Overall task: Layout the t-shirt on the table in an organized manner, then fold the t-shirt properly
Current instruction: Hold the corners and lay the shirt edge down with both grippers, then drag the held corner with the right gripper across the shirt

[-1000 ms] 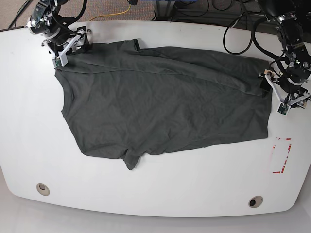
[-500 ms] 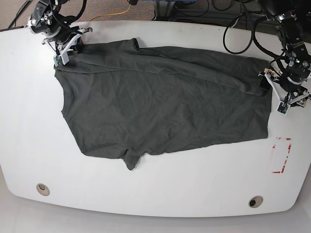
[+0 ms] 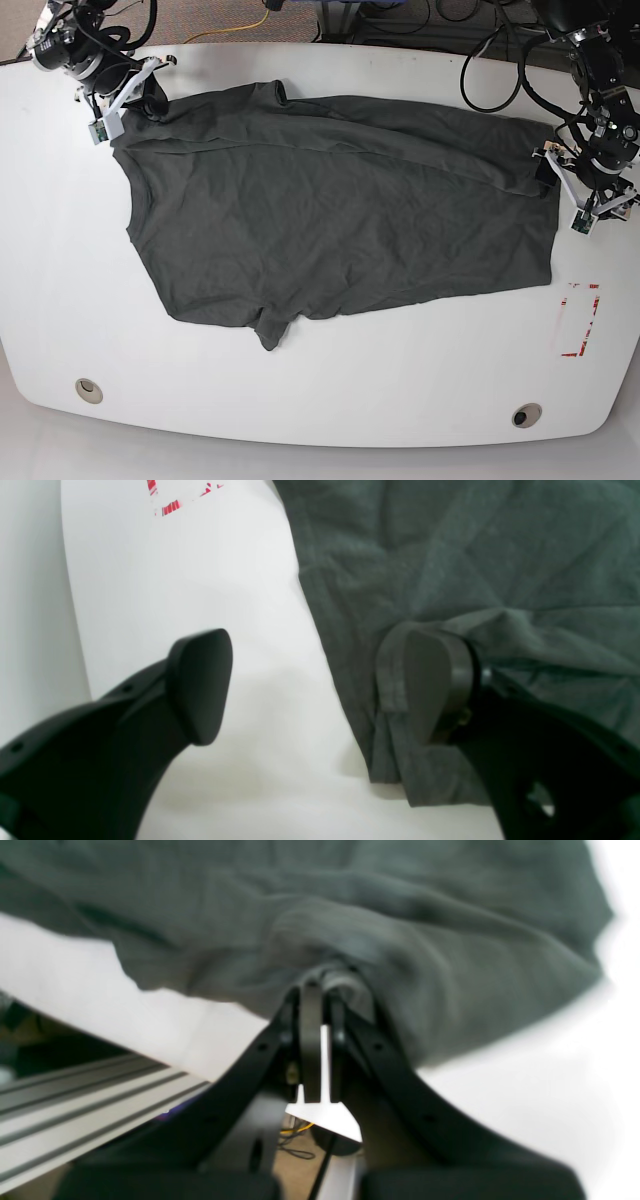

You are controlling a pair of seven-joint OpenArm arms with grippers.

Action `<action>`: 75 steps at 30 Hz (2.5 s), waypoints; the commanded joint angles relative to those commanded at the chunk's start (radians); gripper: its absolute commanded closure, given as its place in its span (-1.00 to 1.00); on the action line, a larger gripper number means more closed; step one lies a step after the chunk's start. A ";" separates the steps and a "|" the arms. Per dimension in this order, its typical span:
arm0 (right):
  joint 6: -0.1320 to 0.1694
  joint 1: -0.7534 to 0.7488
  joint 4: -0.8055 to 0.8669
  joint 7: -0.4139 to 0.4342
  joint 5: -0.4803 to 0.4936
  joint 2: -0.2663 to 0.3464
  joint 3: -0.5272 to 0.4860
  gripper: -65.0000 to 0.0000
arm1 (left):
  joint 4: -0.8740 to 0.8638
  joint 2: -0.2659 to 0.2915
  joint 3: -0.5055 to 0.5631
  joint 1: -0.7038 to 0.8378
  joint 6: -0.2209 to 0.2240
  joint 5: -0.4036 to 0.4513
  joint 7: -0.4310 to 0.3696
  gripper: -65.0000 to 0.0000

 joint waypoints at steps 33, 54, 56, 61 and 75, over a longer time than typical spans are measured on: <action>0.000 0.407 -0.193 -0.041 -0.003 0.026 -0.060 1.00 | 0.000 -0.002 -0.003 0.015 0.000 0.002 0.003 -0.56; -0.070 0.577 -0.315 -0.031 -0.066 -0.035 -0.207 1.00 | 0.000 -0.002 -0.003 0.015 0.000 0.002 0.005 -0.56; -0.070 0.600 -0.358 -0.009 -0.103 -0.035 -0.207 1.00 | 0.000 -0.002 -0.003 0.015 0.000 0.002 0.005 -0.56; -0.071 0.638 -0.463 0.041 -0.190 -0.035 -0.213 0.93 | 0.000 -0.002 -0.003 0.017 0.000 0.002 0.005 -0.56; -0.068 0.661 -0.486 0.035 -0.285 -0.031 -0.213 -0.78 | 0.000 -0.002 0.002 0.025 0.000 0.002 0.005 -0.56</action>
